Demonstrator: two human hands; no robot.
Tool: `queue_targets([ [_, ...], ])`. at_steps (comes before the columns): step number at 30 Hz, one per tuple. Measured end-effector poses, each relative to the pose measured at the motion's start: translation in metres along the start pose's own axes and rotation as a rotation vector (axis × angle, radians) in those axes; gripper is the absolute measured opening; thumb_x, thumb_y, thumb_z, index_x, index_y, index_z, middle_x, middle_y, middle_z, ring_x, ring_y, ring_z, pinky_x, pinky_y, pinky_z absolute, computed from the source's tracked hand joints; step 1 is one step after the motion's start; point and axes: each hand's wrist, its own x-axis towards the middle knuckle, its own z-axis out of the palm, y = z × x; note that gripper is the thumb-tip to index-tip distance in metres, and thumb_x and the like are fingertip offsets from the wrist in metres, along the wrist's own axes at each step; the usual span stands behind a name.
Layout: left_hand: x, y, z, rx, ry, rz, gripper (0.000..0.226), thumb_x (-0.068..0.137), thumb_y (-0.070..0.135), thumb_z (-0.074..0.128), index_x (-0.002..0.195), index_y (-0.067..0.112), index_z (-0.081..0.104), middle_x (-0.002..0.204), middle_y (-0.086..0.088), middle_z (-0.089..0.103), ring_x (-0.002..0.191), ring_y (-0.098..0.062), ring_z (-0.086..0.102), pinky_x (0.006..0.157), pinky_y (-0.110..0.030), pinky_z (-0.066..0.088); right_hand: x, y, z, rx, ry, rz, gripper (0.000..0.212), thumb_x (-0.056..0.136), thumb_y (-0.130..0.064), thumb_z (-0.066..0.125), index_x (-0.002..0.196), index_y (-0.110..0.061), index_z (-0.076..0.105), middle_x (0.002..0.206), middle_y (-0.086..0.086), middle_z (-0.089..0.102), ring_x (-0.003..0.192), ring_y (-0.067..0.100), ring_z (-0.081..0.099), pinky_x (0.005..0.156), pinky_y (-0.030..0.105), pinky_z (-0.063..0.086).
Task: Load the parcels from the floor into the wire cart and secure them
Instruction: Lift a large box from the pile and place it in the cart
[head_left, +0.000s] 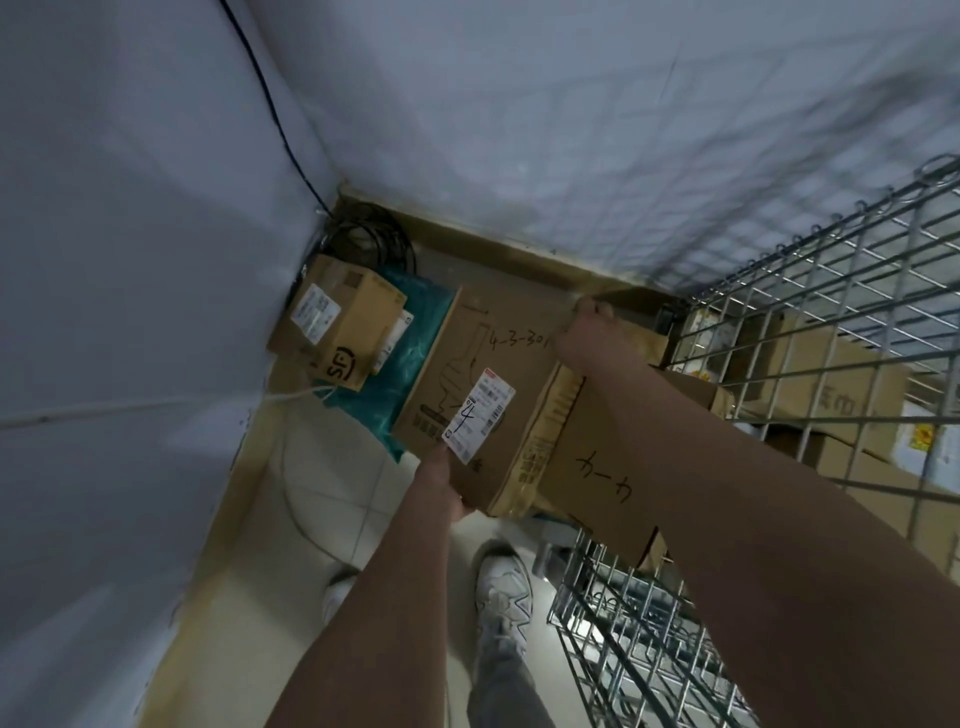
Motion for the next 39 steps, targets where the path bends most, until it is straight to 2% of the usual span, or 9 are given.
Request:
queue_targets([
  [4, 0.027, -0.010, -0.005, -0.121, -0.040, -0.014, 0.036, 0.095, 0.047, 0.060, 0.108, 0.013, 0.063, 0.109, -0.019, 0.068, 0.098, -0.036, 0.066, 0.092, -0.059, 0.053, 0.013, 0.003, 0.019, 0.115, 0.025, 0.018, 0.077, 0.099, -0.036, 0.048, 0.158, -0.011, 0.005, 0.162, 0.020, 0.016, 0.147, 0.040, 0.020, 0.118, 0.052, 0.024],
  [9, 0.054, -0.023, -0.005, -0.209, -0.090, -0.057, 0.058, 0.089, 0.065, 0.057, 0.123, 0.019, 0.064, 0.111, -0.020, 0.073, 0.103, -0.043, 0.069, 0.090, -0.070, 0.049, 0.021, 0.003, 0.028, 0.272, 0.098, 0.046, 0.057, 0.093, -0.040, 0.059, 0.139, -0.022, 0.029, 0.144, 0.021, 0.044, 0.132, 0.042, 0.042, 0.107, 0.051, 0.036],
  [15, 0.072, -0.037, -0.007, -0.251, -0.085, -0.021, 0.075, 0.071, 0.070, 0.071, 0.133, 0.033, 0.051, 0.123, -0.022, 0.067, 0.107, -0.051, 0.065, 0.086, -0.078, 0.043, 0.023, 0.003, 0.027, 0.299, 0.103, 0.042, 0.060, 0.090, -0.048, 0.062, 0.134, -0.023, 0.031, 0.135, 0.017, 0.052, 0.125, 0.038, 0.048, 0.097, 0.045, 0.044],
  [19, 0.055, -0.045, -0.001, -0.207, -0.078, 0.007, 0.047, 0.088, 0.063, 0.059, 0.120, 0.029, 0.050, 0.116, -0.017, 0.066, 0.108, -0.040, 0.063, 0.087, -0.064, 0.052, 0.024, 0.002, 0.018, 0.296, 0.017, 0.068, 0.079, 0.089, -0.051, 0.065, 0.151, -0.018, 0.027, 0.145, 0.015, 0.048, 0.132, 0.037, 0.046, 0.105, 0.046, 0.043],
  [22, 0.055, -0.050, 0.001, -0.217, -0.094, 0.045, 0.051, 0.087, 0.065, 0.057, 0.131, 0.044, 0.041, 0.123, -0.012, 0.065, 0.108, -0.042, 0.063, 0.073, -0.058, 0.056, 0.018, -0.002, 0.009, 0.308, 0.048, 0.071, 0.072, 0.088, -0.047, 0.068, 0.145, -0.016, 0.038, 0.141, 0.016, 0.050, 0.128, 0.035, 0.048, 0.099, 0.044, 0.044],
  [27, 0.025, -0.039, -0.011, -0.186, -0.075, -0.004, 0.051, 0.088, 0.069, 0.052, 0.127, 0.037, 0.050, 0.119, -0.011, 0.069, 0.107, -0.040, 0.063, 0.076, -0.058, 0.050, -0.013, -0.025, -0.009, 0.231, 0.128, 0.100, 0.063, 0.083, -0.050, 0.068, 0.136, -0.023, 0.047, 0.147, 0.019, 0.039, 0.137, 0.042, 0.028, 0.109, 0.050, 0.028],
  [31, -0.035, -0.026, -0.023, -0.179, -0.066, -0.003, 0.055, 0.089, 0.070, 0.049, 0.134, 0.037, 0.046, 0.122, -0.016, 0.067, 0.108, -0.043, 0.061, 0.083, -0.063, 0.048, -0.046, -0.047, -0.044, 0.354, 0.110, 0.129, 0.062, 0.080, -0.045, 0.069, 0.135, -0.026, 0.048, 0.143, 0.020, 0.037, 0.130, 0.043, 0.033, 0.108, 0.053, 0.036],
  [34, -0.088, -0.013, -0.024, -0.205, -0.086, 0.044, 0.049, 0.094, 0.063, 0.048, 0.136, 0.039, 0.041, 0.126, -0.016, 0.064, 0.107, -0.041, 0.062, 0.070, -0.058, 0.054, -0.078, -0.056, -0.086, 0.478, 0.082, 0.087, 0.062, 0.073, -0.052, 0.071, 0.125, -0.028, 0.048, 0.127, 0.016, 0.043, 0.114, 0.038, 0.048, 0.095, 0.048, 0.051],
  [39, -0.165, 0.009, -0.022, -0.161, -0.138, 0.127, 0.047, 0.096, 0.057, 0.051, 0.138, 0.038, 0.040, 0.129, -0.014, 0.061, 0.106, -0.040, 0.062, 0.062, -0.059, 0.055, -0.127, -0.047, -0.148, 0.668, 0.129, 0.048, 0.058, 0.061, -0.061, 0.071, 0.104, -0.029, 0.047, 0.113, 0.011, 0.055, 0.104, 0.032, 0.049, 0.085, 0.043, 0.052],
])
